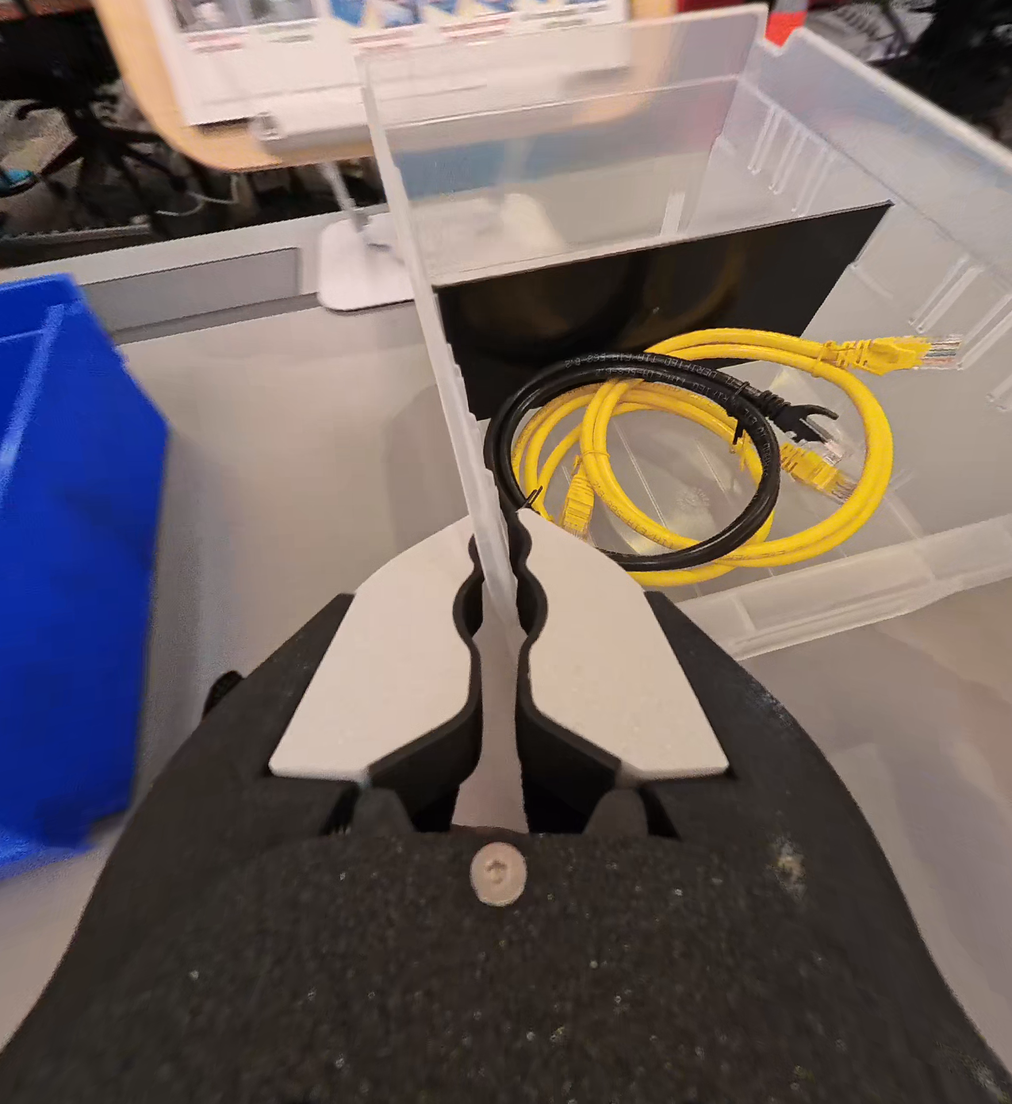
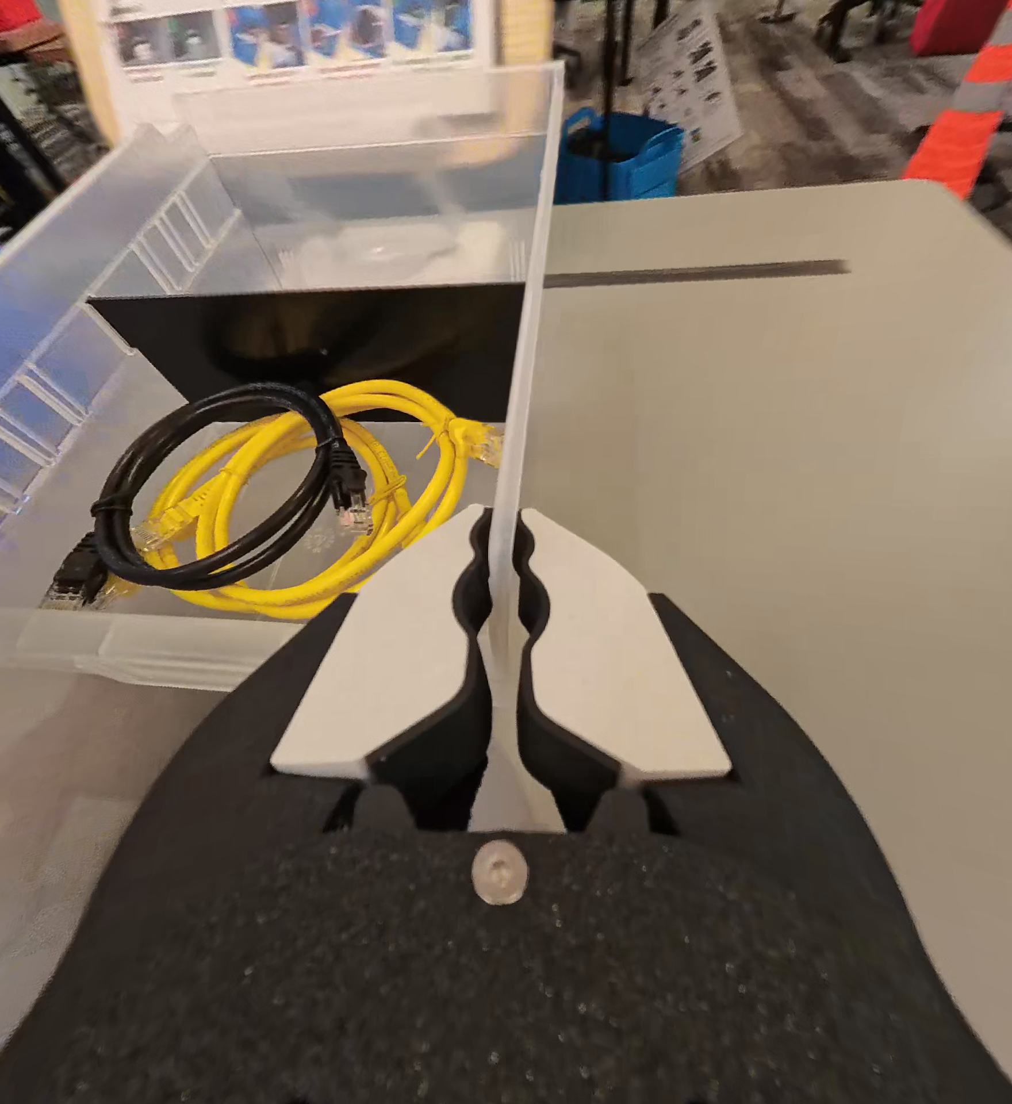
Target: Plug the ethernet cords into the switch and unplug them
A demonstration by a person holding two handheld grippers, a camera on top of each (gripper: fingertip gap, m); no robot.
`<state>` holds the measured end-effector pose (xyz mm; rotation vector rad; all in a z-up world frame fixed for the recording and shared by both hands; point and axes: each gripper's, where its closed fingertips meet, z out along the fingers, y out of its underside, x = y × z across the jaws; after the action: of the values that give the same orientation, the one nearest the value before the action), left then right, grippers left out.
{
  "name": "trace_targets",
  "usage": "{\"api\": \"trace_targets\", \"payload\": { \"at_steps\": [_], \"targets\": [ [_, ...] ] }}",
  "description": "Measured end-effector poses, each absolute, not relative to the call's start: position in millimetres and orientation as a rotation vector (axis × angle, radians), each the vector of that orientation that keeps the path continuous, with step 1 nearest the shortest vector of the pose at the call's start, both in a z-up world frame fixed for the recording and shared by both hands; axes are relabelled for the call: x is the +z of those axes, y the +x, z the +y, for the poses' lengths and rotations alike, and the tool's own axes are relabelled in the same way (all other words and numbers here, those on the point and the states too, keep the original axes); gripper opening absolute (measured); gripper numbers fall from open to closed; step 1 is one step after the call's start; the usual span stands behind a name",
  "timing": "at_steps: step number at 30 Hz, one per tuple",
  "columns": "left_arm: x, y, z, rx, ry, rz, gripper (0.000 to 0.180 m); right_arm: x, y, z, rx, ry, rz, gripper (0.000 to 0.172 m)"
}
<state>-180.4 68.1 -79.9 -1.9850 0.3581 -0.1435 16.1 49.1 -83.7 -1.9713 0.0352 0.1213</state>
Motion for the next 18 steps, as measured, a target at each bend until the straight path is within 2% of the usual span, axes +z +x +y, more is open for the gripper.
{"api": "trace_targets", "payload": {
  "at_steps": [5, 10, 14, 18],
  "targets": [
    [-88.0, -264.1, 73.8, -0.113, -2.023, 0.256, 0.005, -87.9, -69.8, 68.2, 0.143, -1.994, -0.106, 0.005],
    [-117.0, -305.8, 74.8, -0.100, -2.093, 0.227, 0.005, -115.5, -114.4, 75.6, 0.148, -2.057, -0.195, 0.005],
    [-132.4, -320.9, 76.1, -0.034, -2.122, 0.337, 0.008, -133.2, -134.7, 76.1, 0.248, -2.005, -0.329, 0.012],
    [-130.7, -312.1, 48.3, -0.275, -2.124, 0.372, 0.045, -126.0, -129.4, 54.1, 0.376, -1.958, -0.503, 0.023]
  ]
}}
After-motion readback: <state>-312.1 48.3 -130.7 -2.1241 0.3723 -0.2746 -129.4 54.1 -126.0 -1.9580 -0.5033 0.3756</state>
